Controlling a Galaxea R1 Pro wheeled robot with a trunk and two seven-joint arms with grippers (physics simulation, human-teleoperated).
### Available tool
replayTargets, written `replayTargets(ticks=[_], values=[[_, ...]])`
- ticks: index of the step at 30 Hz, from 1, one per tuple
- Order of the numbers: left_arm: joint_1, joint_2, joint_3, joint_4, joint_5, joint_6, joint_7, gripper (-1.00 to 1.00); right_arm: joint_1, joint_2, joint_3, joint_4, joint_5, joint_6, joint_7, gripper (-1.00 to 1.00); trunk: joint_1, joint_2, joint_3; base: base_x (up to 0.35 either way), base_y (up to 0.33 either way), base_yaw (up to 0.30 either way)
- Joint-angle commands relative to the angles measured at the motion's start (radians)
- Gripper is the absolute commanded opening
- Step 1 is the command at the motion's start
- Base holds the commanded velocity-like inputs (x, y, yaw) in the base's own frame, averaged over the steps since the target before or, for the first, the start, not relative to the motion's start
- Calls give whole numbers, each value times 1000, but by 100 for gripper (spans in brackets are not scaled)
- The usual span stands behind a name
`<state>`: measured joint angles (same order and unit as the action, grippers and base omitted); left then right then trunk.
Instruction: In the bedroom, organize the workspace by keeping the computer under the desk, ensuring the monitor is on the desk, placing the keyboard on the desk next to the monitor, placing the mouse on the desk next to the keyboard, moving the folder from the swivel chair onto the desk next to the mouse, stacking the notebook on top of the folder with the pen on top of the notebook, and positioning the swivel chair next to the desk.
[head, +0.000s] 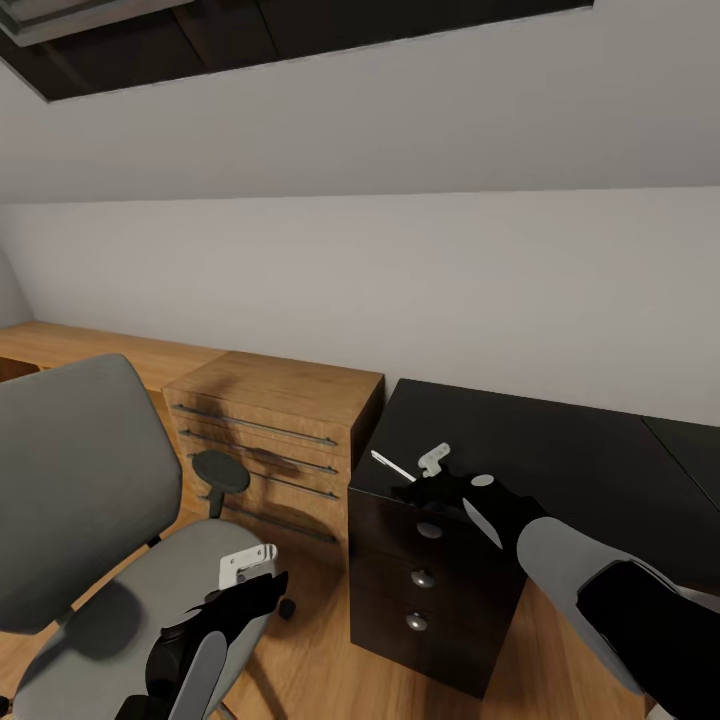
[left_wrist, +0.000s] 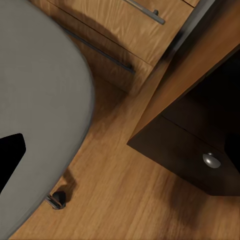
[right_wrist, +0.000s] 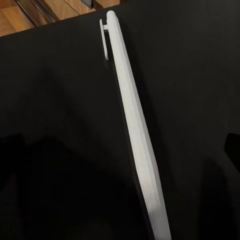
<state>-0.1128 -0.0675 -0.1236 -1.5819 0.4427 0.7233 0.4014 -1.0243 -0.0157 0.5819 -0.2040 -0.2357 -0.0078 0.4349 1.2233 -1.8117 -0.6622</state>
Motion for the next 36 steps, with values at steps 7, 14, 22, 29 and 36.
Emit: replayTargets(ticks=[7,14,22,29,36], values=[[-1,0,0,-1,11,2,10,100,0,-1,19,0,3,0,-1,-100,0,0,-1,0,0,0],[-1,0,0,-1,11,2,10,100,0,-1,19,-1,3,0,0,-100,0,0,-1,0,0,0],[-1,0,0,-1,11,2,10,100,0,-2,19,-3,3,0,1,-100,0,0,-1,0,0,0],[-1,0,1,-1,11,2,10,100,0,-1,19,-6,3,3,0,-100,0,0,-1,0,0,0],[-1,0,1,-1,11,2,10,100,0,0,17,-6,3,9,-5,-100,0,0,-1,0,0,0]])
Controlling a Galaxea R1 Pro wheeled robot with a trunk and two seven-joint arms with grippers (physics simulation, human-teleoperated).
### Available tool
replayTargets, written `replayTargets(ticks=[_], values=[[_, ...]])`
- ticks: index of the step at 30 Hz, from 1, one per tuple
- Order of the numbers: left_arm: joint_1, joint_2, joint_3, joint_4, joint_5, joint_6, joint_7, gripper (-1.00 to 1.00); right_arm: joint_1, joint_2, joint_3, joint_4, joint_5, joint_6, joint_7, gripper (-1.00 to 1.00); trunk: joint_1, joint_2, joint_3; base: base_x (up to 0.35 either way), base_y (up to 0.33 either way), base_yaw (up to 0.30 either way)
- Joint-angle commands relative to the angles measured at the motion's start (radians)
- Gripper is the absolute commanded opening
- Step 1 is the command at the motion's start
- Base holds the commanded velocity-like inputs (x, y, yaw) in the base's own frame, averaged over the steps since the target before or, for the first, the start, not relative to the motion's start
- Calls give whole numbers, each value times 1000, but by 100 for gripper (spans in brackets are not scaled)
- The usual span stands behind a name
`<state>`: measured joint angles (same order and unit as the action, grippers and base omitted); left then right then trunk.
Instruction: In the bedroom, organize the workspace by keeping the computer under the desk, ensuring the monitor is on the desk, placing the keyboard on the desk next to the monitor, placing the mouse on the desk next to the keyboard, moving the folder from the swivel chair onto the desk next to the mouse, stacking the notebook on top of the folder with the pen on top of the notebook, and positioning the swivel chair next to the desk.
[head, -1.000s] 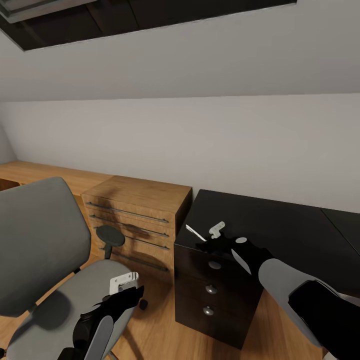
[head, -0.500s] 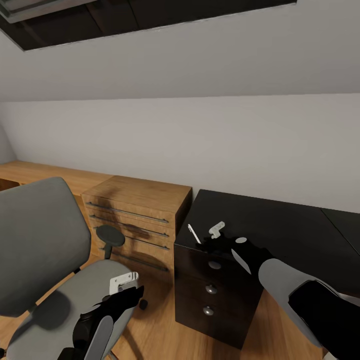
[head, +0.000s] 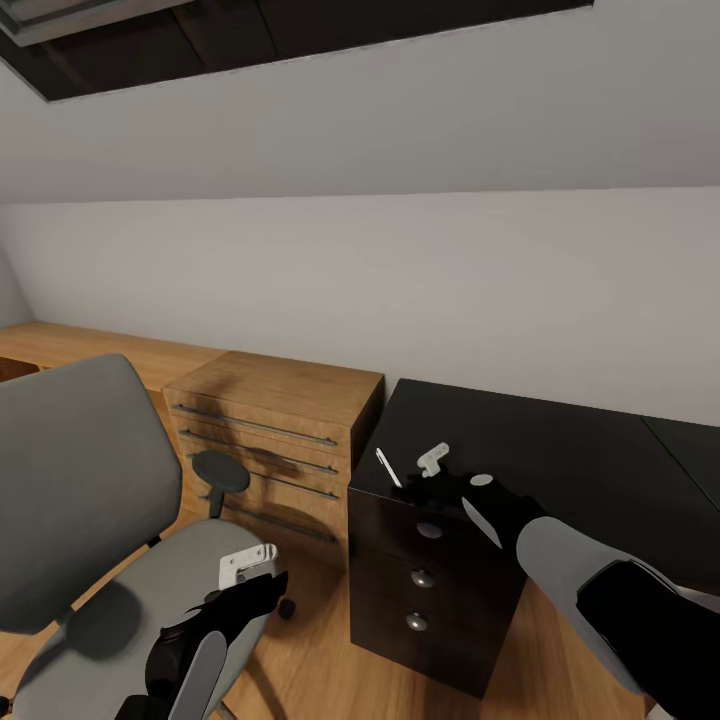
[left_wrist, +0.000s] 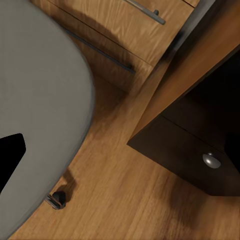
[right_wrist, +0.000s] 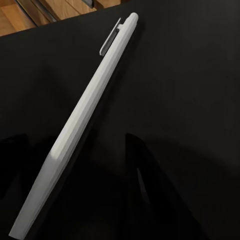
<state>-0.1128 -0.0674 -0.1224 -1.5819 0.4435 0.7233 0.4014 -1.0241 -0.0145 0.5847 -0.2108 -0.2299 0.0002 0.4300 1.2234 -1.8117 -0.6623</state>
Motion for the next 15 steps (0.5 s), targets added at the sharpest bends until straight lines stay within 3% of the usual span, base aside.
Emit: replayTargets(ticks=[1,15], values=[[-1,0,-1,-1,11,2,10,100,-1,-1,14,1,-3,1,0,-100,0,0,-1,0,0,0],[-1,0,-1,-1,11,2,10,100,-1,-1,13,1,-14,2,0,-100,0,0,-1,0,0,0]])
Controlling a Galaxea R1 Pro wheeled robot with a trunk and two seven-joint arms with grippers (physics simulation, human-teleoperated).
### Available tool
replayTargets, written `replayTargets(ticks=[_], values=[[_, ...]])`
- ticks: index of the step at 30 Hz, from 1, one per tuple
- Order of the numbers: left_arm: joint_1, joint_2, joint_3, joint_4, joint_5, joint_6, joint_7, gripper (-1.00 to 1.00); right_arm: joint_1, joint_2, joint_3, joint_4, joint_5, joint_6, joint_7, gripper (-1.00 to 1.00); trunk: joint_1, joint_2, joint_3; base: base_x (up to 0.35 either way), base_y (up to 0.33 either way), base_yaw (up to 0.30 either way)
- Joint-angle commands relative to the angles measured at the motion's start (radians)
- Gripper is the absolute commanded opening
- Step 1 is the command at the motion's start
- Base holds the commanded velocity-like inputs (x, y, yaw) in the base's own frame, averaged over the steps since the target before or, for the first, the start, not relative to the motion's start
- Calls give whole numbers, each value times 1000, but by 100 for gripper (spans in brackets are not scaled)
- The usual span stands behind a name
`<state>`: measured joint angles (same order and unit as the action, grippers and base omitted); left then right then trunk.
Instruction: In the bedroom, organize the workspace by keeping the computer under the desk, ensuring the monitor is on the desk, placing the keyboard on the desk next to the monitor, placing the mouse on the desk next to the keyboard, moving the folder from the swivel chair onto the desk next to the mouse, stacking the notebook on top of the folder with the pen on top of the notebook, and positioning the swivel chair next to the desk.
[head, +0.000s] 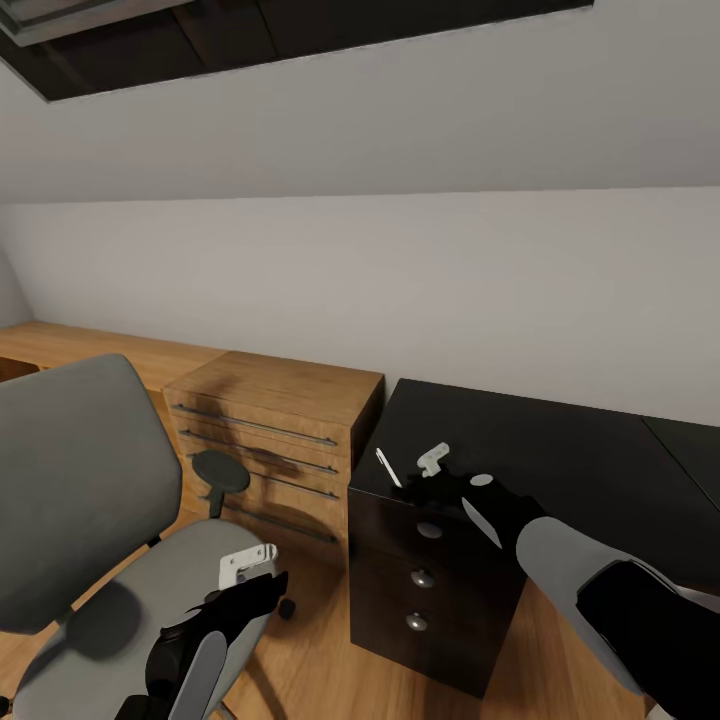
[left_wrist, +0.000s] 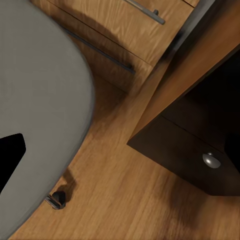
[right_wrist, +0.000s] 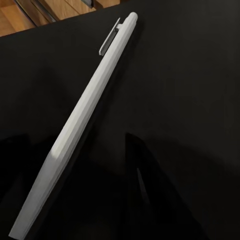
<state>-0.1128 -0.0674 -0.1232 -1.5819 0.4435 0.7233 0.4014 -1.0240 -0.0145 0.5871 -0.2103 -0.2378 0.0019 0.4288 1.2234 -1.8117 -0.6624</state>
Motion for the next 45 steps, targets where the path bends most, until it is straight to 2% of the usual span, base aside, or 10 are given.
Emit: replayTargets(ticks=[1,3,7,40,45], values=[[-1,0,-1,-1,11,2,10,100,-1,-1,11,0,-9,1,1,-100,0,0,-1,0,0,0],[-1,0,-1,-1,11,2,10,100,-1,-1,11,0,-25,2,1,-100,0,0,-1,0,0,0],[-1,0,-1,0,11,2,10,100,-1,-1,11,0,-30,3,1,-100,0,0,-1,0,0,0],[-1,0,-3,0,9,1,10,100,-1,-1,10,0,-32,23,-1,-100,0,0,-1,0,0,0],[-1,0,-3,0,8,1,10,100,-1,-1,9,0,-32,21,-3,-100,-19,35,15,0,0,0]])
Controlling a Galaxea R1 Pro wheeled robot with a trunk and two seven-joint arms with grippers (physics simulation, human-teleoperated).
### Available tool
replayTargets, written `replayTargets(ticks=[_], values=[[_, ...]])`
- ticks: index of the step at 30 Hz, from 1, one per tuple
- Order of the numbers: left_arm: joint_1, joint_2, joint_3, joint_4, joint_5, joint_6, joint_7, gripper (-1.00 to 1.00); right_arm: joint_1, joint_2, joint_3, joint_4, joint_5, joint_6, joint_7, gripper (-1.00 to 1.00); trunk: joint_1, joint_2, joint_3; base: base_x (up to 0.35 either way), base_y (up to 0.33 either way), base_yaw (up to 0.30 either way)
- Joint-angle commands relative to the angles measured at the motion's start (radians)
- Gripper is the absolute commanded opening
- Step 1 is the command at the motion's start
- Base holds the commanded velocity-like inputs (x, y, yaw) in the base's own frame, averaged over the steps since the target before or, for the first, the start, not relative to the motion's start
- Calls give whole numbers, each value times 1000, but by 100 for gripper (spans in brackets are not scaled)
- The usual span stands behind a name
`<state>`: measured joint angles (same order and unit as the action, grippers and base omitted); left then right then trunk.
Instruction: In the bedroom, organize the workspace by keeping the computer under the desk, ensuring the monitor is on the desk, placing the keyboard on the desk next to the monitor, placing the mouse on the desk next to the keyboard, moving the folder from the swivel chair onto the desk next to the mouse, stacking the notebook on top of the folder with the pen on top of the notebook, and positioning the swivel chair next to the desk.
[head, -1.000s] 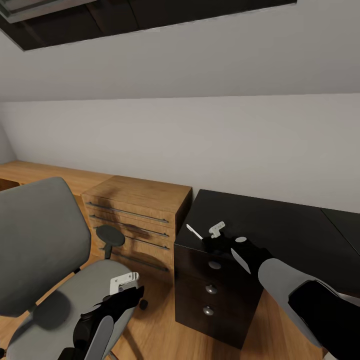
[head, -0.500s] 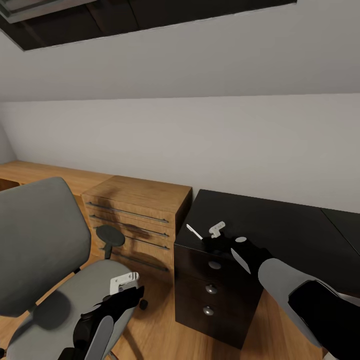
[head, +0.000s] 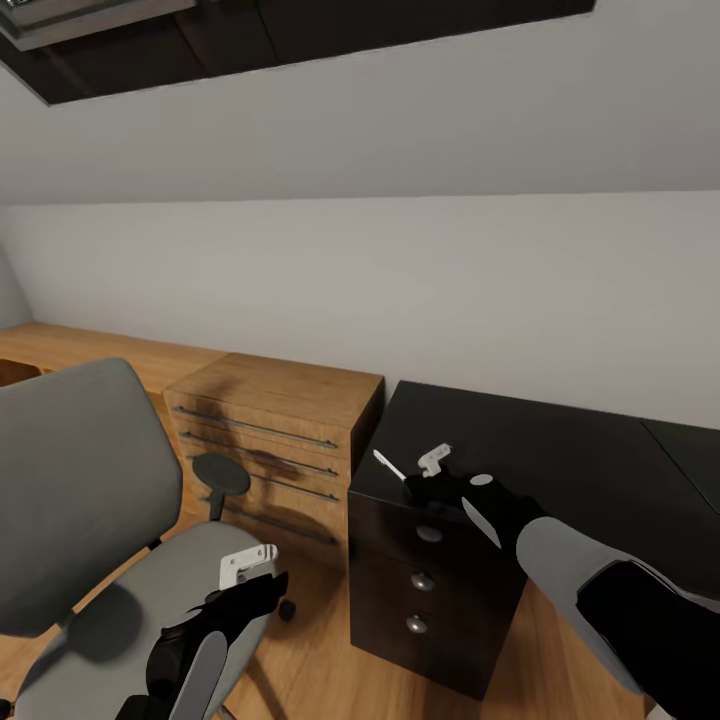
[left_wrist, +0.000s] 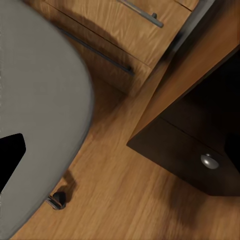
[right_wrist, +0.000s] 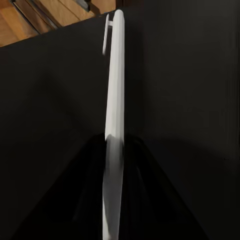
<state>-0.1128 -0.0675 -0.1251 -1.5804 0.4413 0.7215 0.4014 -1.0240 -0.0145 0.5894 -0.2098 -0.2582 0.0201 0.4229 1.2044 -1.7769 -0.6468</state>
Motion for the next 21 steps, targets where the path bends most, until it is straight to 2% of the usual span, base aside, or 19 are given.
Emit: replayTargets(ticks=[1,5,6,7,8,12,15,16,21], values=[[-1,0,-1,-1,10,2,10,100,-1,-1,6,-1,-12,2,1,-100,-4,7,2,0,0,0],[-1,0,-1,-1,9,1,10,100,-1,0,-13,-7,-12,2,-48,-100,-19,35,15,0,0,0],[-1,0,-1,-1,9,1,10,100,-1,0,-30,-21,-13,2,-84,-100,-23,42,18,0,0,0],[-1,0,-1,-1,8,1,10,100,-1,0,-60,-67,-14,8,-164,-100,-27,49,21,0,0,0],[-1,1,-1,-1,8,0,10,100,-1,-1,-69,-90,-16,22,-198,-100,-31,56,24,0,0,0],[-1,1,-1,-1,7,0,10,100,-1,-3,-79,-127,-18,71,-238,-100,-46,84,37,0,0,0],[-1,1,-1,-1,7,0,10,100,-1,-3,-85,-159,-36,112,-260,-100,-58,105,46,0,0,0],[-1,1,-1,-1,7,-1,10,100,-1,-4,-88,-178,-71,133,-310,-100,-62,112,49,0,0,0],[-1,1,-1,-1,6,-1,10,100,0,-4,-88,-210,-97,142,-419,-100,-81,147,65,0,0,0]])
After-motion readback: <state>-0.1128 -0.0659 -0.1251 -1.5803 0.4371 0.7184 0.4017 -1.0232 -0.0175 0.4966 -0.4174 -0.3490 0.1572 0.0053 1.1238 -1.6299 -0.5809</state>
